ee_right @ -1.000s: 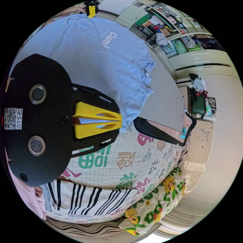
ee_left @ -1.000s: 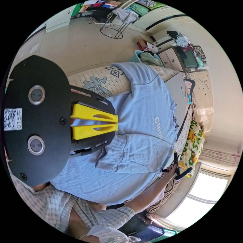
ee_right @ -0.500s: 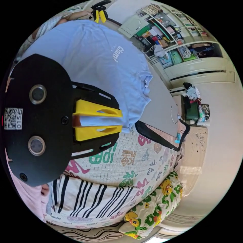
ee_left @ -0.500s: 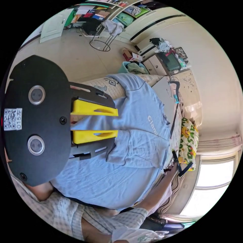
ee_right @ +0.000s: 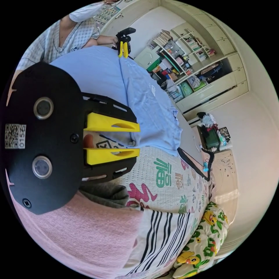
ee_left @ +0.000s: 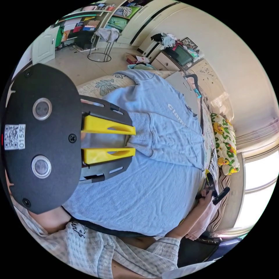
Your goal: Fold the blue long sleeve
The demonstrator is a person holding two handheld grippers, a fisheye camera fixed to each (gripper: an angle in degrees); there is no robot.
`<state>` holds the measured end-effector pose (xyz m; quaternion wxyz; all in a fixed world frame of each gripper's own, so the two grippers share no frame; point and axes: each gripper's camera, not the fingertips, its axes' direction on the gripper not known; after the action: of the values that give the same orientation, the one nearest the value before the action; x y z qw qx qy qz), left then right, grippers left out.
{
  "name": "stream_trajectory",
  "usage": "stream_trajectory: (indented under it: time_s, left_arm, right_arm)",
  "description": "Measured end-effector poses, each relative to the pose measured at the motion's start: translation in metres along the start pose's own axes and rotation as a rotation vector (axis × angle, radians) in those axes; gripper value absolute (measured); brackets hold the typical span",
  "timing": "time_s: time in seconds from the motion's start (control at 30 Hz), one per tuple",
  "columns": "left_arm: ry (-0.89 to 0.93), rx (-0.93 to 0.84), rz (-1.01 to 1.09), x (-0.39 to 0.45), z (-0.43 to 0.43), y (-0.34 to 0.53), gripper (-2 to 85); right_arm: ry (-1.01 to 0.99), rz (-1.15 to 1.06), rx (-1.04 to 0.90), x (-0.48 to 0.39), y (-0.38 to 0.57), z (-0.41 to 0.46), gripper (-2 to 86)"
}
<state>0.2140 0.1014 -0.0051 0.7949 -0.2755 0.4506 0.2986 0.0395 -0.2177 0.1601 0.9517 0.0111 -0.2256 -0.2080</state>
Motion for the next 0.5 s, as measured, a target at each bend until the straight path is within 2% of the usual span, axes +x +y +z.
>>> stream_trajectory:
  time_s: [0.23, 0.37, 0.5]
  left_arm:
    - [-0.128, 0.064, -0.053, 0.008, -0.048, 0.015, 2.0]
    - [-0.050, 0.047, -0.072, 0.015, -0.047, 0.027, 2.7]
    - [-0.054, 0.027, -0.070, 0.023, -0.029, 0.034, 4.5]
  right_arm:
    - [0.155, -0.200, -0.091, -0.047, 0.019, 0.016, 5.9]
    - [0.192, -0.286, -0.135, -0.067, 0.032, 0.025, 7.3]
    - [0.216, -0.301, -0.139, -0.074, 0.042, 0.029, 6.8]
